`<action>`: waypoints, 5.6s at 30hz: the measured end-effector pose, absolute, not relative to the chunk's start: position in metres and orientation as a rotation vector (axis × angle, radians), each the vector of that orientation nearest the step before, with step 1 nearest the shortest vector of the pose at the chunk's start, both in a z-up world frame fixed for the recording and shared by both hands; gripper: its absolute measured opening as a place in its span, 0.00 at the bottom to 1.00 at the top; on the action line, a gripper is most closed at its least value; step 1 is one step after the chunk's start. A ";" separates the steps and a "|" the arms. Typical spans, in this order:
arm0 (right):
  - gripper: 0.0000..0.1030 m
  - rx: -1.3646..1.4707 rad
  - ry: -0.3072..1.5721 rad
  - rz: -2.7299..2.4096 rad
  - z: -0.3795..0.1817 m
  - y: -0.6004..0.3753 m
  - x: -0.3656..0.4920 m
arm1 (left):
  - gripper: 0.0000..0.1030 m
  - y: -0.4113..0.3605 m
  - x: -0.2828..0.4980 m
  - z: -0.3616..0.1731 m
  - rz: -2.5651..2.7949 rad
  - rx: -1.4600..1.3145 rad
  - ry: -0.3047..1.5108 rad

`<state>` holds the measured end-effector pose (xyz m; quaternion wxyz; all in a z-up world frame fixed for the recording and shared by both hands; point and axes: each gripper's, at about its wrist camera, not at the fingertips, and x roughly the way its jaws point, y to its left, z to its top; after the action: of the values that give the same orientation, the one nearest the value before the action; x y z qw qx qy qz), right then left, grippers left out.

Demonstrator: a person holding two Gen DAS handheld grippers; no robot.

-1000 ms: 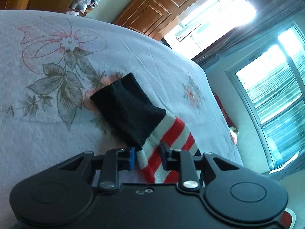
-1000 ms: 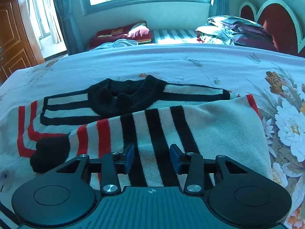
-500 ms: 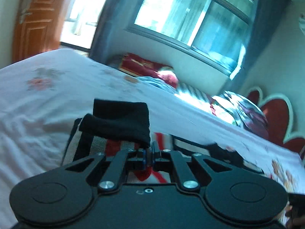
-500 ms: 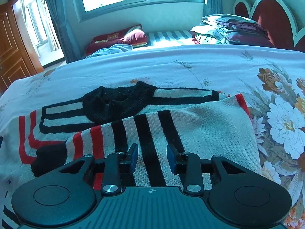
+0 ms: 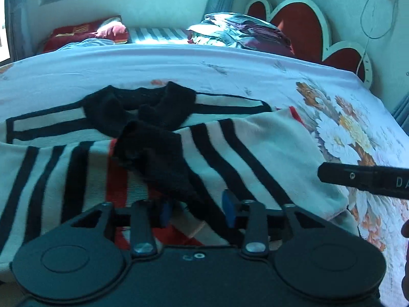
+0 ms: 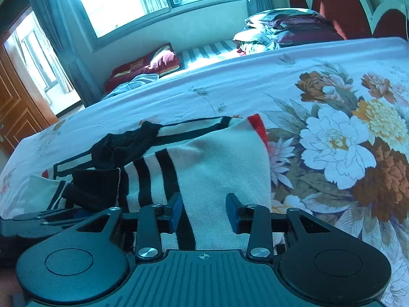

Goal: Fold small clothes

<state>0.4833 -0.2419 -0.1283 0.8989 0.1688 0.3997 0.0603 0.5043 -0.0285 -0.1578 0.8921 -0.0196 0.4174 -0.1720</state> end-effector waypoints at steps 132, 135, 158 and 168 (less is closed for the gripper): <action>0.24 0.041 0.919 0.116 -0.152 -0.138 0.488 | 0.60 0.123 0.450 -0.159 -0.153 0.061 0.782; 0.24 0.069 0.934 0.116 -0.153 -0.145 0.490 | 0.60 0.121 0.449 -0.158 -0.143 0.061 0.784; 0.25 0.011 0.891 0.211 -0.147 -0.159 0.482 | 0.76 0.102 0.444 -0.143 -0.028 0.153 0.878; 0.74 0.198 0.865 0.347 -0.112 -0.251 0.363 | 0.71 0.137 0.316 -0.124 -0.017 -0.012 0.898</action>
<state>0.3628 -0.2509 -0.1121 0.8886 0.0952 0.4164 0.1671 0.3163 0.1370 -0.1239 0.9008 -0.0057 0.4341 -0.0082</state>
